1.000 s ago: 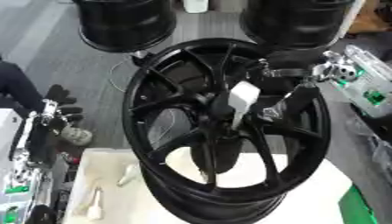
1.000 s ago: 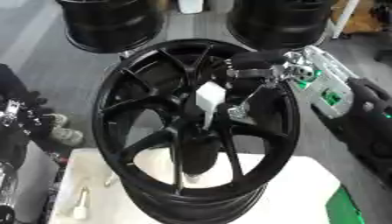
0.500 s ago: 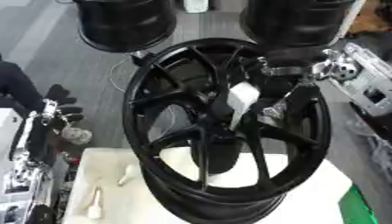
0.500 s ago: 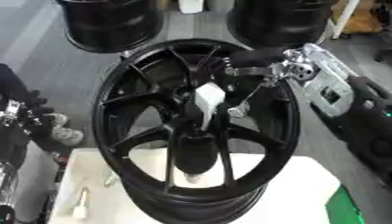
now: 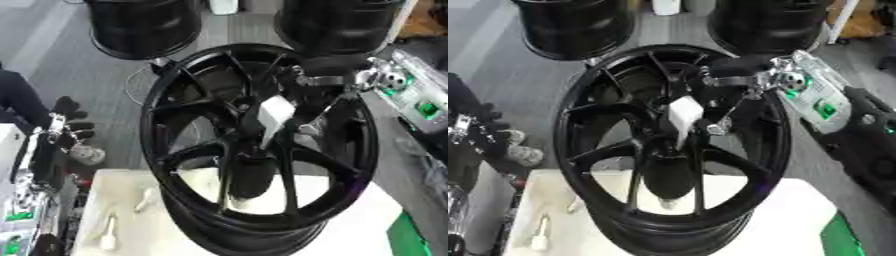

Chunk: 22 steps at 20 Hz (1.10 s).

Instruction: Pull the pin out of the wheel hub.

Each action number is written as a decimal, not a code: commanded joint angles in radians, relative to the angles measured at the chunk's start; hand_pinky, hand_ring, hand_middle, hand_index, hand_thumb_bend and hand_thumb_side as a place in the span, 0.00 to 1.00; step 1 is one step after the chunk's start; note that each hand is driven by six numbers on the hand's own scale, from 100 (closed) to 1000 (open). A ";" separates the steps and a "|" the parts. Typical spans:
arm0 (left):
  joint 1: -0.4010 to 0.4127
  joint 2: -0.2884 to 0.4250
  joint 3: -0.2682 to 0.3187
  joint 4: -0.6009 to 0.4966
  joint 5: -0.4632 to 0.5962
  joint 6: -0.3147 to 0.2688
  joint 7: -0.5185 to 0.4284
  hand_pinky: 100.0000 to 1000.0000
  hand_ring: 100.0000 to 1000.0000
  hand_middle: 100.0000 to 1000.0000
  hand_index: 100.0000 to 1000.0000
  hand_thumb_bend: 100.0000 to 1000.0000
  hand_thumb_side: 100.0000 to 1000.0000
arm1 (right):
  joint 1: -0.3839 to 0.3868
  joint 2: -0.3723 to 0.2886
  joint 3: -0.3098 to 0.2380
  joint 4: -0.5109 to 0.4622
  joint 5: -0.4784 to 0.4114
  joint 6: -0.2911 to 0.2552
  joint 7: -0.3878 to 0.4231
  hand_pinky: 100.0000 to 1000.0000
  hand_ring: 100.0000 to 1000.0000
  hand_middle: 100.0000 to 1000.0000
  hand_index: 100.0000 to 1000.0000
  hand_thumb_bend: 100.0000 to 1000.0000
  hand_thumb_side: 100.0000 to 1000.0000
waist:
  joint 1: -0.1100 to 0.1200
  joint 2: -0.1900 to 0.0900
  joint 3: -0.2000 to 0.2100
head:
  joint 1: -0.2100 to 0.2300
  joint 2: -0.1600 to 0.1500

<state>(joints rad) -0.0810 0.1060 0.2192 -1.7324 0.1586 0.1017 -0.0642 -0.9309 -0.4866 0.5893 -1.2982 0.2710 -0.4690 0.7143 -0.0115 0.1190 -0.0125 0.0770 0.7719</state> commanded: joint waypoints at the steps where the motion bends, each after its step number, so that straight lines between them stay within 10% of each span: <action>1: -0.014 0.013 0.000 -0.021 -0.001 -0.001 0.003 0.61 0.57 0.57 0.71 0.51 0.59 | -0.021 0.005 -0.027 -0.004 -0.036 -0.173 0.193 0.70 0.58 0.82 0.47 0.00 0.18 | 0.003 -0.008 0.001 | -0.001 -0.002; 19: -0.007 0.019 0.005 -0.019 -0.004 0.001 0.009 0.61 0.57 0.57 0.71 0.51 0.58 | -0.113 -0.008 -0.068 -0.047 -0.192 -0.066 0.193 0.69 0.54 0.76 0.41 0.00 0.08 | -0.011 -0.013 -0.011 | 0.004 -0.002; 20: -0.005 0.021 0.006 -0.019 -0.005 0.001 0.011 0.61 0.57 0.57 0.71 0.51 0.58 | -0.123 -0.028 -0.083 -0.058 -0.213 -0.055 0.193 0.70 0.54 0.76 0.41 0.00 0.23 | -0.014 -0.015 -0.015 | 0.006 -0.002; 21: -0.004 0.024 0.008 -0.019 -0.006 0.001 0.013 0.61 0.57 0.57 0.71 0.51 0.59 | -0.131 -0.052 -0.101 -0.070 -0.235 -0.043 0.193 0.70 0.54 0.76 0.41 0.00 0.02 | -0.017 -0.016 -0.019 | 0.007 -0.002; 22: -0.003 0.026 0.009 -0.019 -0.006 0.002 0.014 0.61 0.57 0.57 0.71 0.51 0.58 | -0.138 -0.078 -0.120 -0.082 -0.257 -0.031 0.193 0.70 0.54 0.76 0.41 0.00 0.06 | -0.020 -0.017 -0.023 | 0.009 -0.002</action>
<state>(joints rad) -0.0788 0.1070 0.2203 -1.7324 0.1565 0.1040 -0.0545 -1.0420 -0.5141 0.5020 -1.3515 0.0420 -0.3938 0.7895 -0.0344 0.1183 -0.0359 0.0817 0.7719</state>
